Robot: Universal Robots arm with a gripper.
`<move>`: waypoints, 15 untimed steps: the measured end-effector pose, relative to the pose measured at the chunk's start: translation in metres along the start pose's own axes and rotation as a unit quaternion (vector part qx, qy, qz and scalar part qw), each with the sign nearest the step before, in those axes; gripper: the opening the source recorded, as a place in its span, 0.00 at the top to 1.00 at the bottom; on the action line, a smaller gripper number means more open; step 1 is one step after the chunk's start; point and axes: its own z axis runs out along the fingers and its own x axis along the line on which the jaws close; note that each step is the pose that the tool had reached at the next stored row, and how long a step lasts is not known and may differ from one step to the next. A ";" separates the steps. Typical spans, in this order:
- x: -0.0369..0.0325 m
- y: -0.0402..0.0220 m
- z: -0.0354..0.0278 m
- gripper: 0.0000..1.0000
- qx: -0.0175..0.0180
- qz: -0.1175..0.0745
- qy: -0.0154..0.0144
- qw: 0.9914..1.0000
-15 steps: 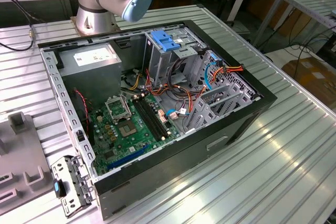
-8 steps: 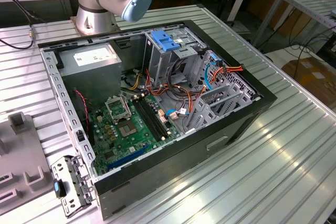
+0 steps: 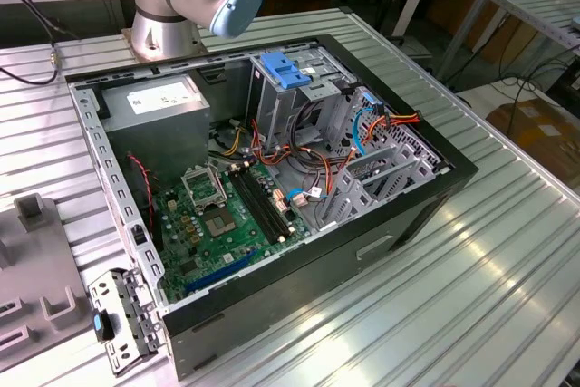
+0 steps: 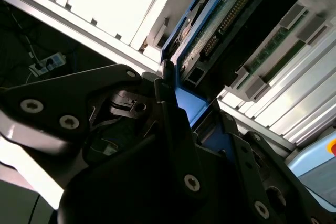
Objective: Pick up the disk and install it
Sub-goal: 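Pick up the disk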
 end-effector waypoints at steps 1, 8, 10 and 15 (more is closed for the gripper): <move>0.0000 0.0000 -0.0023 0.63 0.000 0.000 0.000 1.000; 0.0002 0.0002 -0.0103 0.63 0.000 0.000 0.000 1.000; 0.0002 0.0002 -0.0118 0.63 0.000 0.000 0.000 1.000; 0.0003 0.0003 -0.0158 0.63 0.000 0.000 0.000 1.000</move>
